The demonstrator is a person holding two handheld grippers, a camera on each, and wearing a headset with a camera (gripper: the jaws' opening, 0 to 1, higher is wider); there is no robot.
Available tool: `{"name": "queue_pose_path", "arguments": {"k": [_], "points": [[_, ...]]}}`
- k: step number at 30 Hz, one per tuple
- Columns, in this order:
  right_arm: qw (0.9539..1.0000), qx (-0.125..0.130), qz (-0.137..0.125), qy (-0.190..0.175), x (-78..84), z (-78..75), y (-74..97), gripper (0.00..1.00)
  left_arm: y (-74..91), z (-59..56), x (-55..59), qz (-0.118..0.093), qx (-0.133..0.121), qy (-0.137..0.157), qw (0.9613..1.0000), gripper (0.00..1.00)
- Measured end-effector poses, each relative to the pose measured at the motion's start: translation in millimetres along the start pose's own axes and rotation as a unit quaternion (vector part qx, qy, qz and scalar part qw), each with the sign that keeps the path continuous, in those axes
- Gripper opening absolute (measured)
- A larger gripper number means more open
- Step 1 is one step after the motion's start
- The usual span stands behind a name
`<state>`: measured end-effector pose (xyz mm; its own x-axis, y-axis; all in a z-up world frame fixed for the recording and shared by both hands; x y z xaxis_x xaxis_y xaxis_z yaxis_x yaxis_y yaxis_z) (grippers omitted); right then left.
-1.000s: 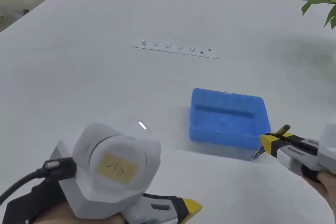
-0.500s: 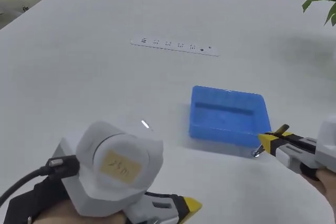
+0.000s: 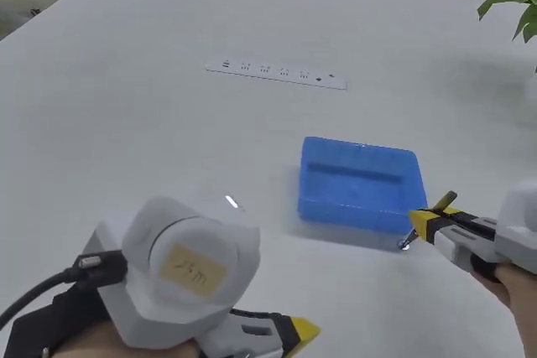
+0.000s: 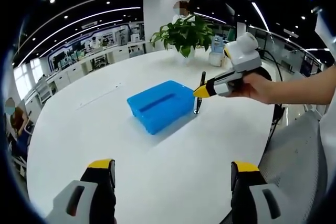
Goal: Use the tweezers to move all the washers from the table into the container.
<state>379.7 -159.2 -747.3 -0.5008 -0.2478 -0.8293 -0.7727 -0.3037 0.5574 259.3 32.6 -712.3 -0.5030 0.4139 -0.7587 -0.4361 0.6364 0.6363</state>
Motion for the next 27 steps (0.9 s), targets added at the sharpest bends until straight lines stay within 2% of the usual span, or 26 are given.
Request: {"name": "queue_pose_path", "arguments": {"k": [4,8,17,27], "points": [[0.9999,0.0,0.004,0.014,0.4,2.0,3.1,0.02,2.4,1.8,-2.2,-0.003,-0.003,-0.001,1.0,0.93],[0.9999,-0.008,0.0,0.013,-3.9,6.5,10.0,0.02,3.7,4.1,-1.7,-0.003,-0.006,0.0,1.0,0.93],[0.9997,-0.001,0.005,0.022,2.9,4.1,7.7,0.04,2.5,0.8,-1.1,0.0,-0.002,-0.002,1.0,0.93],[0.9998,-0.006,-0.004,0.016,0.9,5.8,4.8,0.04,1.9,3.6,0.1,0.003,-0.005,-0.003,1.0,0.93]]}}
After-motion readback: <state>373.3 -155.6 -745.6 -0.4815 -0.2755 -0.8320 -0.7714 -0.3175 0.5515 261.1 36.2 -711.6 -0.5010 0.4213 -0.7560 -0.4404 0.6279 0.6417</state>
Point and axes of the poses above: the centre of the closed fingertips' face, and the gripper's own axes: y roughly backward along the fingers, z roughly to its left, x roughly out of its underside, the point moved 4 cm from there along y, roughly backward along the fingers, and after that the axes turned 14 degrees about x, right-handed, at the moved point
